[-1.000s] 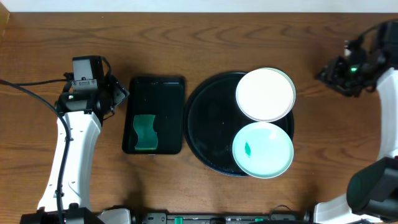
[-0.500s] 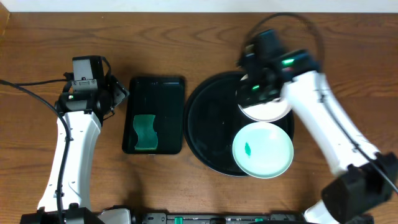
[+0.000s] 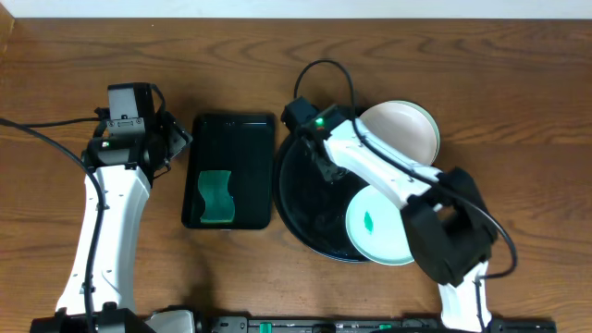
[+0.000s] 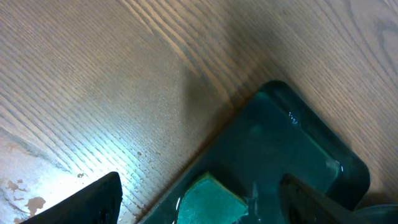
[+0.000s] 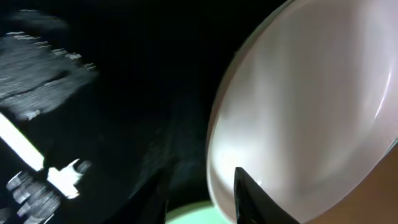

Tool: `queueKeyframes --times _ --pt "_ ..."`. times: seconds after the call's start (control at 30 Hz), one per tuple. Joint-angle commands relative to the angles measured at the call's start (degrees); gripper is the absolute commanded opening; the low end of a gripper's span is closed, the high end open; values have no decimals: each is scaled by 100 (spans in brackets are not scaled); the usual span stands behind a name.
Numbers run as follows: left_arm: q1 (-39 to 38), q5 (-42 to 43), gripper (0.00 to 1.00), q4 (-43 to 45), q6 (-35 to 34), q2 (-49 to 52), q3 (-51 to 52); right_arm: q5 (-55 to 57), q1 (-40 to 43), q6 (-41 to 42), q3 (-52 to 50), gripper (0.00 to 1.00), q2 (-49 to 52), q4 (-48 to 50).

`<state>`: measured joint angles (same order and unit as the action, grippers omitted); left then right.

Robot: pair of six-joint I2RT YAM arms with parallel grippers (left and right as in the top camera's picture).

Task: Clean dirty plates on tray and stack at the side

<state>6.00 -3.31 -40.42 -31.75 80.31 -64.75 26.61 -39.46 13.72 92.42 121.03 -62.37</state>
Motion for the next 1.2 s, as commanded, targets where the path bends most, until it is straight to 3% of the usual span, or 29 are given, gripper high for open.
queueKeyframes --times 0.0,0.2,0.77,0.87,0.97,1.1,1.17 --pt "20 -15 81 0 -48 -22 -35 479 -24 219 52 32 87 72" --pt "20 -13 80 0 -48 -22 -35 442 -26 216 48 40 94 146" --pt "20 -13 81 -2 -48 -22 -35 376 74 468 -269 41 96 422" --pt "20 -15 80 0 -48 -22 -35 378 103 468 -348 36 96 501" --pt "20 -15 81 -2 -48 -22 -35 378 114 468 -361 24 96 485" --pt "20 -15 81 0 -48 -22 -35 378 120 468 -361 1 96 487" --pt "20 -15 80 0 -48 -22 -35 378 120 470 -361 1 94 485"
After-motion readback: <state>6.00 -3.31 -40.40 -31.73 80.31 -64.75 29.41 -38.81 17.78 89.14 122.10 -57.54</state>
